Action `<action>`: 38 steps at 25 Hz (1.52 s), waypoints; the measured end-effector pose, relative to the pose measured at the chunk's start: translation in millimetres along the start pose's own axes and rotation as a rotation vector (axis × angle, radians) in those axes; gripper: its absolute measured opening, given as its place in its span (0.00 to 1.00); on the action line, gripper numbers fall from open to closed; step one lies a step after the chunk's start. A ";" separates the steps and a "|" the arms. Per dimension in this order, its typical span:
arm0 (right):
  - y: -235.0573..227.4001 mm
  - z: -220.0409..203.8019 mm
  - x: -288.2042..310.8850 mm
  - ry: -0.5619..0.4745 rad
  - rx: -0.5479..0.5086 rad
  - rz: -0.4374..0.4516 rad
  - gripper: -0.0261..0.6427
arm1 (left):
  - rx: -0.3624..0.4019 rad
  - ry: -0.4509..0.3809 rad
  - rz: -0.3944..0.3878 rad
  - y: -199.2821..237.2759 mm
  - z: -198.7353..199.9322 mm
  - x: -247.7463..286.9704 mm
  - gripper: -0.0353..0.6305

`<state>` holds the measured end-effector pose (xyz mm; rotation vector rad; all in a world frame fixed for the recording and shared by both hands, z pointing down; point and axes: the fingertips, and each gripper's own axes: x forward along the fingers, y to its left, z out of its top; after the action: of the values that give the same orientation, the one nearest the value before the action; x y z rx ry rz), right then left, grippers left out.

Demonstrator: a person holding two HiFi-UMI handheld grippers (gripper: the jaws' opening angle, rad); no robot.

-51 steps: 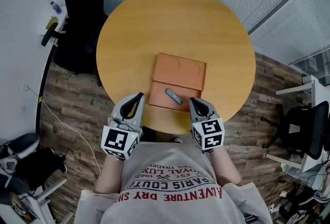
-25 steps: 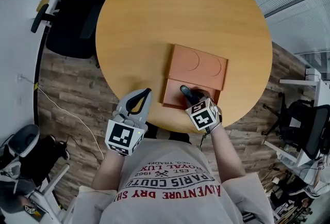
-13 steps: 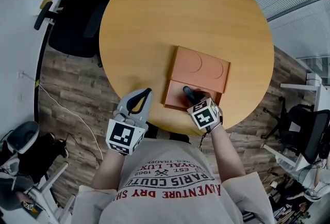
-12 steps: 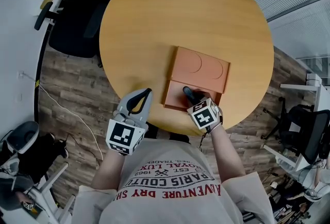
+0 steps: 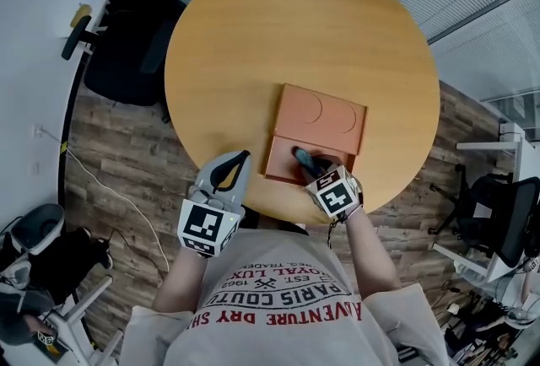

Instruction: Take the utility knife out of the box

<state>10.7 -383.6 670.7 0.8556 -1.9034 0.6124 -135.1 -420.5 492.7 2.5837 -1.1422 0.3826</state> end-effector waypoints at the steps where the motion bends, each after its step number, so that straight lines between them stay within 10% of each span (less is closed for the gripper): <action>1: 0.7 2.2 -4.2 -0.017 0.003 -0.001 0.24 | 0.004 -0.005 -0.001 -2.6 2.0 -1.6 0.07; 13: -1.7 49.8 -77.4 -0.320 0.115 -0.011 0.24 | 0.071 -0.072 0.016 -13.5 29.4 -17.6 0.07; 31: -34.8 109.9 -245.3 -0.909 0.252 -0.351 0.24 | 0.173 -0.234 -0.017 -33.0 108.3 -17.5 0.07; 38: -39.8 104.3 -281.1 -0.986 0.217 -0.443 0.24 | 0.195 -0.277 -0.027 -42.1 137.4 -13.8 0.07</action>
<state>75.8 -396.3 375.6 1.9027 -2.3718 0.0954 -95.5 -434.2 354.6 2.8898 -1.2097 0.1379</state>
